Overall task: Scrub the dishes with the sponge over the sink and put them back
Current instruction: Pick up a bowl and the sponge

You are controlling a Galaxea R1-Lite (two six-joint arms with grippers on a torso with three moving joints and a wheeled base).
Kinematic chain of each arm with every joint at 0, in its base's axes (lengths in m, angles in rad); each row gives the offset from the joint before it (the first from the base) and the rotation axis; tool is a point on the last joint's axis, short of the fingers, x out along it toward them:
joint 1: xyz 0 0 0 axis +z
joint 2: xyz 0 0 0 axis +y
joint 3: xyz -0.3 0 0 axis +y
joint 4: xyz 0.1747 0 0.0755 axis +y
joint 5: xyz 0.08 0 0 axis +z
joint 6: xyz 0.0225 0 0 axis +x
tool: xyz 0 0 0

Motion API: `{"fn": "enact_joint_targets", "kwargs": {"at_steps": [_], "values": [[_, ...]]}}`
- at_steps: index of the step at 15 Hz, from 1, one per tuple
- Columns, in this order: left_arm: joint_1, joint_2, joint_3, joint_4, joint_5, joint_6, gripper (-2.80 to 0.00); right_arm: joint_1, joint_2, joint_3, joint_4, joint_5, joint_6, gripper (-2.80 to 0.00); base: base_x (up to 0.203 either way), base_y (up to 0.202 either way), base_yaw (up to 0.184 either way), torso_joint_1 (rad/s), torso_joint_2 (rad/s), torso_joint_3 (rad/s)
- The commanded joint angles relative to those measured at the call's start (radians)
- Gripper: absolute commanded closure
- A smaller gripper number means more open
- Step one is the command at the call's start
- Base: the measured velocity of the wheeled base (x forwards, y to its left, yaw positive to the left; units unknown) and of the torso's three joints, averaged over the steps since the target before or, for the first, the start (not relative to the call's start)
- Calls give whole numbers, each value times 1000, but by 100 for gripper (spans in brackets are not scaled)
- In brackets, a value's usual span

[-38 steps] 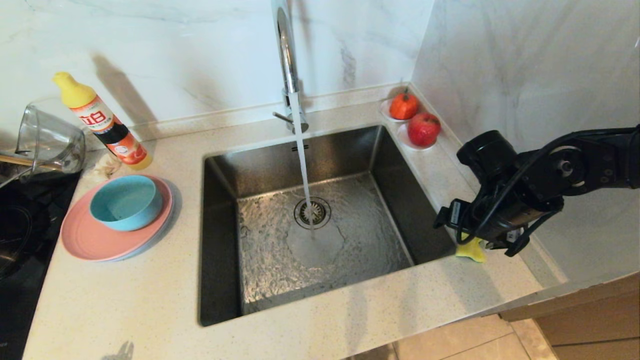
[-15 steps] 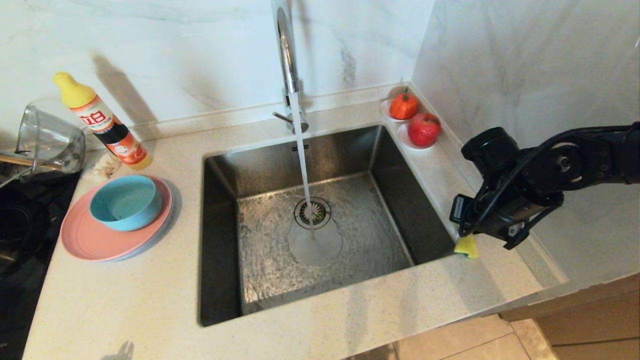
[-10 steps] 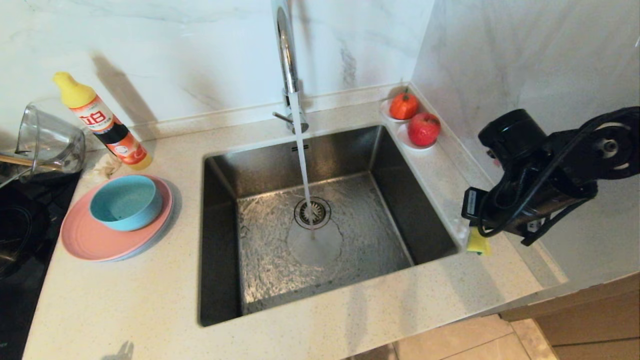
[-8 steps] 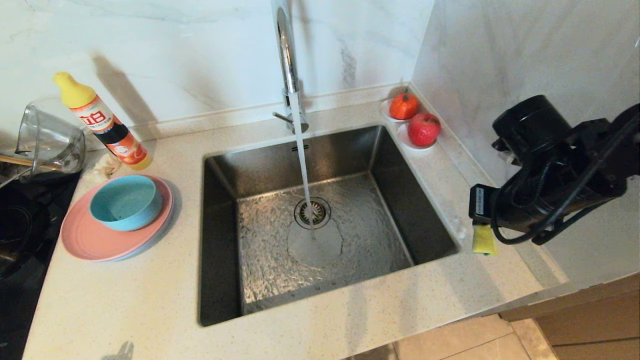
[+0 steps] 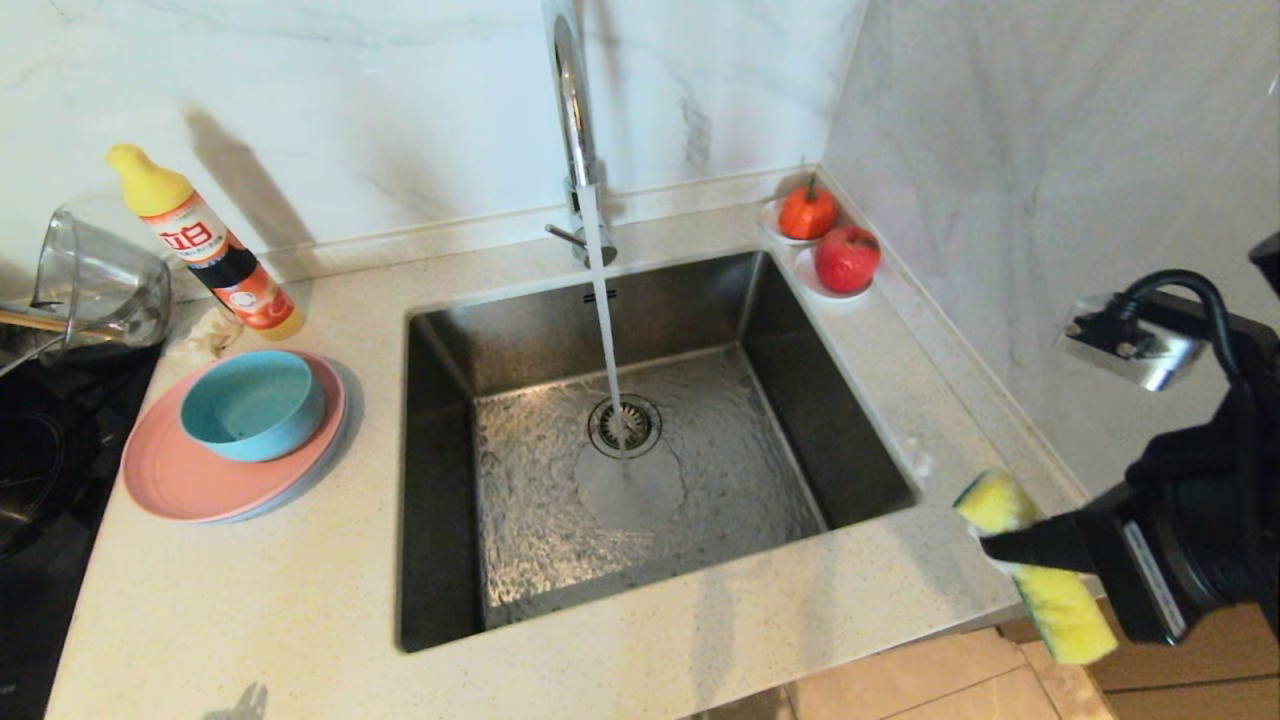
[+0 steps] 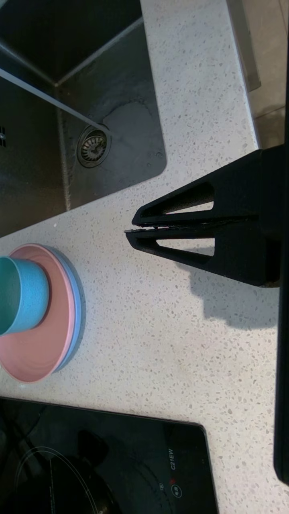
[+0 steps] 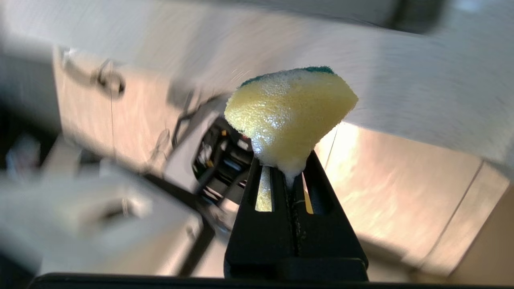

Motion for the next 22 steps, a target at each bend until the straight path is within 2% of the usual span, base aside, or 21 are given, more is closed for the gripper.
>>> {"fn": "enact_joint_targets", "kwargs": {"at_steps": [1,3,4,10,14,16,19,22], "values": [[-1,1,40,-1,1,-2,0,117,-106,50,4,2,-29,0,0,0,0,0,0,0],[0,1,40,-1,1,-1,0,204,-143,82,12,1,-35,0,0,0,0,0,0,0],[0,1,40,-1,1,-1,0,218,-154,89,15,1,-36,0,0,0,0,0,0,0],[0,1,40,-1,1,-1,0,213,-141,102,12,-18,-34,0,0,0,0,0,0,0],[0,1,40,-1,1,-1,0,114,-81,243,-18,-141,-44,0,0,0,0,0,0,0],[0,1,40,-1,1,-1,0,26,-67,322,-78,-165,-110,0,0,0,0,0,0,0],[1,1,40,-1,1,-1,0,-139,-17,426,-264,-178,-204,0,0,0,0,0,0,0],[0,1,40,-1,1,-1,0,-192,41,471,-306,-145,-211,0,0,0,0,0,0,0]]}}
